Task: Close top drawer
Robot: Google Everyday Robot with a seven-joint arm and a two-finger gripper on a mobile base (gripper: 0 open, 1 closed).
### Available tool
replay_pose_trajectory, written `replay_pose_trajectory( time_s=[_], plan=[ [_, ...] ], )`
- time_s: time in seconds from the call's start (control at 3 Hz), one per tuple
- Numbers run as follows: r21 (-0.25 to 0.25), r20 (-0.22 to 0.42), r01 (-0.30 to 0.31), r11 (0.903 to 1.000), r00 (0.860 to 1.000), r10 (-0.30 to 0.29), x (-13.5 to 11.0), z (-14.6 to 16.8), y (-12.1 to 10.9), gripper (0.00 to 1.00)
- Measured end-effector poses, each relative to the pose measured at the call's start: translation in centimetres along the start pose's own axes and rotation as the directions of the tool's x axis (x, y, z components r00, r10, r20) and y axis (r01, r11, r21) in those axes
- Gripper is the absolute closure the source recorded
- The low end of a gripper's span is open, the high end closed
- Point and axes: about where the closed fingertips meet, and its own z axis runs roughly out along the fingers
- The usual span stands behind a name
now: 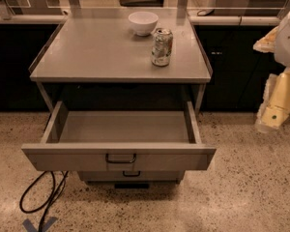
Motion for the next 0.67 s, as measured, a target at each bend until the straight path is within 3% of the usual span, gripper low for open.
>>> replay_pose_trajectory(
  time_s=[0.67],
  plan=[
    [0.010, 0.013, 0.010, 0.9999, 1.000, -0.010, 0.26, 0.75, 0.84, 0.00]
  ],
)
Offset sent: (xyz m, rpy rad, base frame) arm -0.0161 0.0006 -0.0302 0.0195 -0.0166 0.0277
